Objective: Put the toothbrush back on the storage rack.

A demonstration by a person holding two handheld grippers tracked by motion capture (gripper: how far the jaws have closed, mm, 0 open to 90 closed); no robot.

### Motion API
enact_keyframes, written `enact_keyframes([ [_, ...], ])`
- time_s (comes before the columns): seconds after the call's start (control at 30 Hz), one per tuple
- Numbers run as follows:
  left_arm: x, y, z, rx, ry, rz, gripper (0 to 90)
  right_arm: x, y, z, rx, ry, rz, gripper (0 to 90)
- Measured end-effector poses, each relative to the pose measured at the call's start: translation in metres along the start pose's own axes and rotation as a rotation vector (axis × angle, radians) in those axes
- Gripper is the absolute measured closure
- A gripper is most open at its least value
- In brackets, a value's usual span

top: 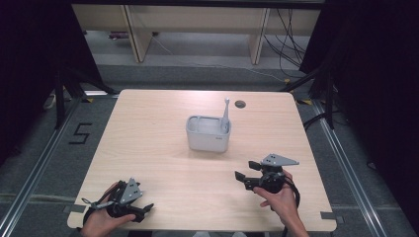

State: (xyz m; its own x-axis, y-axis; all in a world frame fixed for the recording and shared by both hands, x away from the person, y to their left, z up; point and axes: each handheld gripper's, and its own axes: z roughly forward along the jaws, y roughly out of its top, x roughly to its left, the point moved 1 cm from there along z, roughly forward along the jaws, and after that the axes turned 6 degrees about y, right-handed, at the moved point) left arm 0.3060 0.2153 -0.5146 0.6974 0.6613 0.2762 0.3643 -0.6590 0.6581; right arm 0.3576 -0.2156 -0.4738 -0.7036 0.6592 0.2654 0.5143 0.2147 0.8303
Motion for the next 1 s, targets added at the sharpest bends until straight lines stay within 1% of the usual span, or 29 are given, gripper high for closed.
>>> enact_keyframes([
  [0.03,0.000,0.000,0.000,0.002,0.001,0.003,16.2,0.000,-0.001,0.000,-0.009,-0.001,-0.007,28.2],
  [0.07,0.000,0.000,0.000,0.000,0.000,0.001,16.2,0.001,-0.003,-0.001,0.001,0.005,0.012,28.1],
  [0.1,0.000,0.000,0.000,0.001,-0.001,0.000,16.2,0.000,-0.004,0.000,-0.004,0.014,0.000,28.0],
  [0.13,0.000,0.000,0.000,0.003,0.000,0.002,16.2,0.001,-0.005,-0.001,0.002,0.008,0.013,27.9],
  [0.17,0.000,0.000,0.000,0.002,0.001,0.003,16.2,0.001,-0.007,-0.002,0.004,0.001,0.002,27.6],
  [0.2,0.000,0.000,0.000,0.003,0.001,0.003,16.2,0.002,-0.008,-0.001,0.004,0.014,0.012,27.4],
  [0.23,0.000,0.000,0.000,0.003,0.001,0.003,16.2,0.002,-0.009,-0.003,0.013,0.001,0.005,27.3],
  [0.27,0.000,0.000,0.000,0.003,0.001,0.003,16.2,0.005,-0.010,-0.002,0.011,0.019,0.042,27.2],
  [0.3,0.000,0.000,0.000,0.001,0.001,0.001,16.2,0.003,-0.011,-0.002,0.011,0.018,0.019,27.1],
  [0.33,0.000,0.000,0.000,0.002,0.000,0.001,16.2,0.005,-0.011,-0.004,0.022,0.014,0.037,27.0],
  [0.37,0.000,0.000,0.000,0.002,0.001,0.001,16.2,0.006,-0.012,-0.004,0.021,0.013,0.035,27.0],
  [0.4,0.000,0.000,0.000,0.001,0.001,0.001,16.2,0.005,-0.013,-0.003,0.008,0.007,0.014,26.9],
  [0.47,0.000,0.000,0.000,0.002,0.002,0.003,16.2,0.007,-0.013,-0.005,0.021,0.018,0.031,26.6],
  [0.5,0.000,0.000,0.000,0.001,0.001,0.001,16.2,0.006,-0.014,-0.005,0.012,0.017,0.010,26.5],
  [0.57,0.000,0.000,0.000,0.002,0.001,0.002,16.2,0.008,-0.015,-0.006,0.015,0.024,0.033,26.1],
  [0.6,0.000,0.000,0.000,0.002,0.001,0.003,16.2,0.006,-0.016,-0.006,0.009,0.013,0.008,25.7],
  [0.63,0.000,0.000,0.000,0.001,0.001,0.002,16.2,0.007,-0.017,-0.006,0.010,0.032,0.019,25.3],
  [0.7,0.000,0.000,0.000,0.002,0.001,0.003,16.2,0.009,-0.018,-0.007,0.016,0.027,0.040,24.2],
  [0.73,0.000,0.000,0.000,0.002,0.001,0.003,16.2,0.007,-0.019,-0.007,0.012,0.017,0.006,23.7],
  [0.77,0.000,0.000,0.000,0.002,0.001,0.003,16.2,0.009,-0.019,-0.008,0.009,0.029,0.030,22.9],
  [0.8,0.000,0.000,0.000,0.002,0.001,0.003,16.2,0.007,-0.020,-0.009,0.016,0.021,0.006,21.9],
  [0.83,0.000,0.000,0.000,0.001,0.002,0.003,16.2,0.007,-0.021,-0.009,0.017,0.017,0.003,21.0],
  [0.87,0.000,0.000,0.000,0.001,0.001,0.002,16.2,0.009,-0.021,-0.010,0.018,0.021,0.027,20.3],
  [0.9,0.000,0.000,0.000,0.002,0.001,0.002,16.2,0.008,-0.022,-0.010,0.026,0.020,0.019,18.9],
  [0.93,0.000,0.000,0.000,0.001,0.002,0.002,16.2,0.008,-0.023,-0.011,0.026,0.015,0.024,17.5],
  [0.97,0.000,0.000,0.000,0.002,0.001,0.003,16.2,0.008,-0.024,-0.012,0.031,0.003,0.015,17.4],
  [1.0,0.000,0.000,0.000,0.001,0.001,0.003,16.2,0.010,-0.025,-0.012,0.040,0.019,0.041,17.7],
])
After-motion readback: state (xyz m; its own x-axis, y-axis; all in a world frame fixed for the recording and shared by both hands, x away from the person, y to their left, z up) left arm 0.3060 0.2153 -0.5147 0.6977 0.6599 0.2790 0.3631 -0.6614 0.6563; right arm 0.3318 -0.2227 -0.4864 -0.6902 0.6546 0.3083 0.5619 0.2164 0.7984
